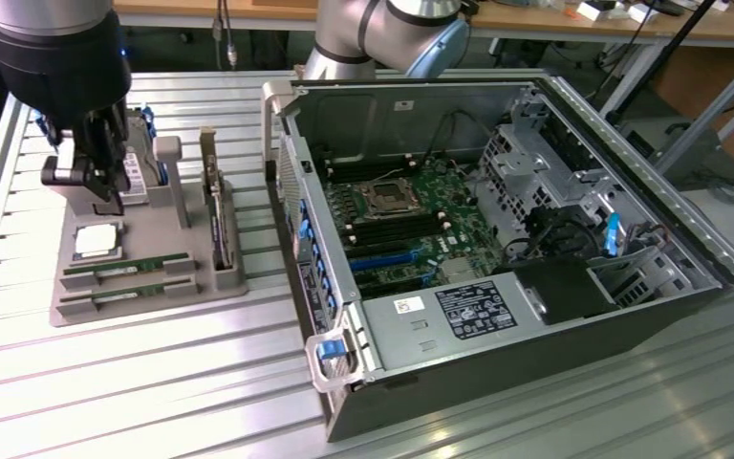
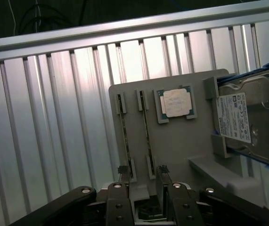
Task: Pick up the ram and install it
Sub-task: 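Pick up the ram and move it above insertion slot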
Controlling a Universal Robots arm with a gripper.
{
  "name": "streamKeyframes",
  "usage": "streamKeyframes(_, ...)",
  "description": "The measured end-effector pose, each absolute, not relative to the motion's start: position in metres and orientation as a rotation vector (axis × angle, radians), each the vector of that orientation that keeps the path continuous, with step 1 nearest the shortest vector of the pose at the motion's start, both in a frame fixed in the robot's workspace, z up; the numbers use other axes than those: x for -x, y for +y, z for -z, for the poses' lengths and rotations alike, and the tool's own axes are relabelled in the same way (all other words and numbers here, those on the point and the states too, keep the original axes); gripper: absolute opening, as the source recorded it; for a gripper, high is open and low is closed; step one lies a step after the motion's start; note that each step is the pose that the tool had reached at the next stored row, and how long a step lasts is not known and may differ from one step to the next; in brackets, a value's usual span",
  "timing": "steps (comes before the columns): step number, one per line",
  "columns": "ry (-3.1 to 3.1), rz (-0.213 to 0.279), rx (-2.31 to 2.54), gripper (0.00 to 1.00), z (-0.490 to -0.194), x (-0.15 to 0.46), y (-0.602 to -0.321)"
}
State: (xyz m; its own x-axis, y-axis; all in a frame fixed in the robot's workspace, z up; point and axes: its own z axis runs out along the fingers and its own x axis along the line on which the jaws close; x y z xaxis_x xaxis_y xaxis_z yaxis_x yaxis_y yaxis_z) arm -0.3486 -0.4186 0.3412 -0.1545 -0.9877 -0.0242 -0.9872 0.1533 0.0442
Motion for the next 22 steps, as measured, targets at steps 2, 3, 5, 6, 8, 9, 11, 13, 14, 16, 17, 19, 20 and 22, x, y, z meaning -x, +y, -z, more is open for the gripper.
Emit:
streamKeyframes(2,-2.377,0.077,-2.036,0.36,-0.3404,0.3486,-0.4186)
streamKeyframes(3,-2.376,0.077,-2.038,0.36,-0.3402,0.3486,-0.4186)
streamKeyframes(5,-2.362,0.077,-2.053,0.36,-0.3393,0.3486,-0.4186)
streamKeyframes(6,-2.349,0.077,-2.068,0.36,-0.3388,0.3486,-0.4187)
streamKeyframes(8,-2.332,0.077,-2.087,0.36,-0.3384,0.3486,-0.4187)
streamKeyframes(9,-2.31,0.077,-2.111,0.36,-0.3378,0.3486,-0.4186)
streamKeyframes(11,-2.29,0.076,-2.131,0.36,-0.3374,0.3486,-0.4187)
streamKeyframes(13,-2.247,0.076,-2.175,0.36,-0.3364,0.3486,-0.4187)
streamKeyframes(14,-2.231,0.076,-2.191,0.36,-0.3361,0.3486,-0.4187)
streamKeyframes(16,-2.215,0.076,-2.207,0.36,-0.3356,0.3486,-0.4186)
streamKeyframes(17,-2.215,0.076,-2.207,0.36,-0.3351,0.3486,-0.4186)
streamKeyframes(19,-2.215,0.076,-2.207,0.36,-0.3346,0.3486,-0.4189)
streamKeyframes(20,-2.215,0.076,-2.207,0.36,-0.3345,0.3486,-0.419)
streamKeyframes(22,-2.215,0.076,-2.207,0.36,-0.3342,0.3486,-0.419)
